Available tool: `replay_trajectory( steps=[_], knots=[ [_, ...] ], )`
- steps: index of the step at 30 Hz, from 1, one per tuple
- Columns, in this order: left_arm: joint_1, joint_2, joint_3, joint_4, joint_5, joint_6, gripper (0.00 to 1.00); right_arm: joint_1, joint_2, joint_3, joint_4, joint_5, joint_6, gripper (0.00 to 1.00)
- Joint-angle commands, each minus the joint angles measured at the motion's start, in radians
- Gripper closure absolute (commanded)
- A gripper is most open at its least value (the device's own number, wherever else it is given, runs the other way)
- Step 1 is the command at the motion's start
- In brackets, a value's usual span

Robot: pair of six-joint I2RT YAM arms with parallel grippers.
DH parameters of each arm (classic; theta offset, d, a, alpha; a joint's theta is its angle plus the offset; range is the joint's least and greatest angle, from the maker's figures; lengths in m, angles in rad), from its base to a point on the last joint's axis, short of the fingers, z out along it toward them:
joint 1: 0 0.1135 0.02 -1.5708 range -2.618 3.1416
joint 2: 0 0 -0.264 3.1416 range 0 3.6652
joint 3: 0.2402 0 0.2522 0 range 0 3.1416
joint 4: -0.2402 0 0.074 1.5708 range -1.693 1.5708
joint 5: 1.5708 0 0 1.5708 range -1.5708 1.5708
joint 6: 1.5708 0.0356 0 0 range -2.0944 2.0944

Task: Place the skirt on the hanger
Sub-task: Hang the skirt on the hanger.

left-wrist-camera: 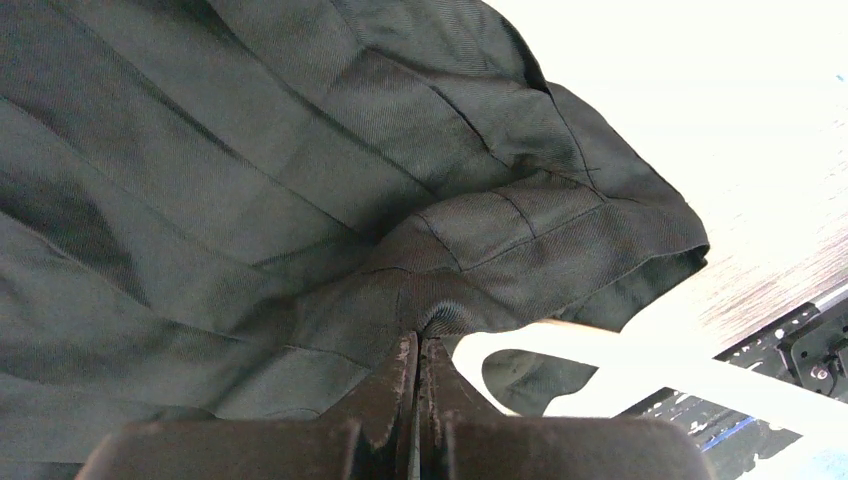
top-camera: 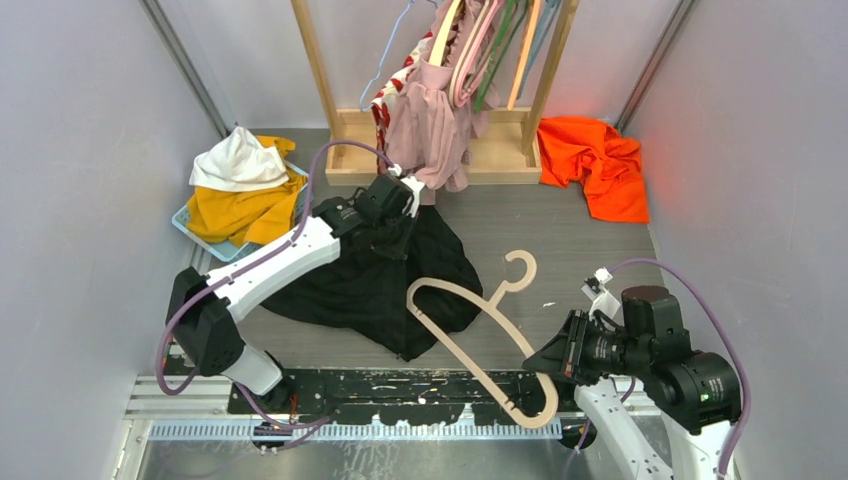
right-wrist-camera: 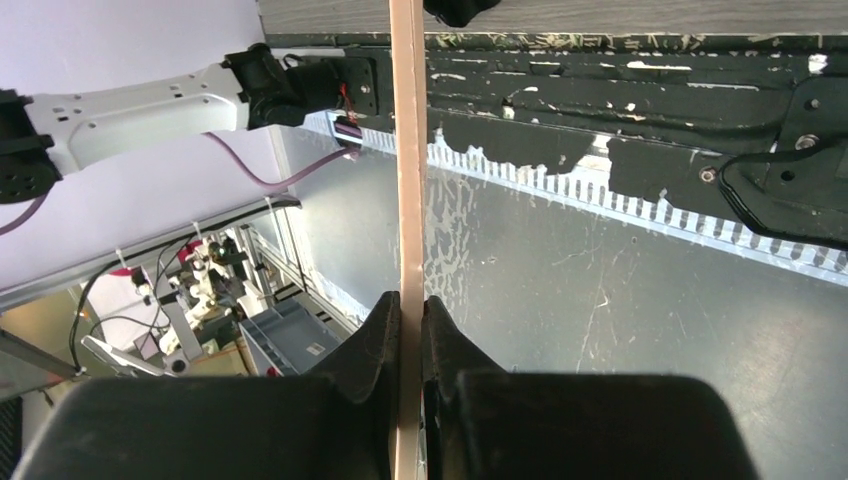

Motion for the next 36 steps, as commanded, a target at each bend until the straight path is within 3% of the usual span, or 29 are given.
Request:
replay_trajectory(
  steps=[1, 7, 15, 22, 27, 32, 36],
  knots=[
    [0.008, -0.030, 0.063, 0.002, 0.023, 0.023, 1.00, -0.023, -0.025, -0.047, -0.072, 0.003, -0.001, 0.99],
    [0.008, -0.075, 0.057, -0.008, 0.097, 0.016, 1.00, -0.053, -0.116, -0.185, 0.139, 0.058, 0.138, 0.99],
    [-0.012, -0.136, -0.058, 0.024, 0.305, -0.032, 1.00, -0.068, -0.232, -0.470, 0.589, 0.008, 0.345, 0.99],
    [-0.072, -0.142, -0.150, 0.062, 0.334, -0.086, 1.00, -0.067, -0.268, -0.670, 0.950, 0.014, 0.463, 0.99],
    [-0.087, -0.137, -0.133, 0.068, 0.353, -0.104, 1.00, -0.061, -0.294, -0.845, 1.187, 0.025, 0.511, 0.99],
    [-0.117, -0.113, -0.076, 0.073, 0.387, -0.126, 1.00, 0.016, -0.257, -0.946, 1.364, 0.093, 0.519, 0.99],
    [-0.141, -0.079, -0.031, 0.077, 0.398, -0.143, 1.00, 0.186, -0.154, -0.964, 1.490, 0.226, 0.486, 0.99]
  ],
)
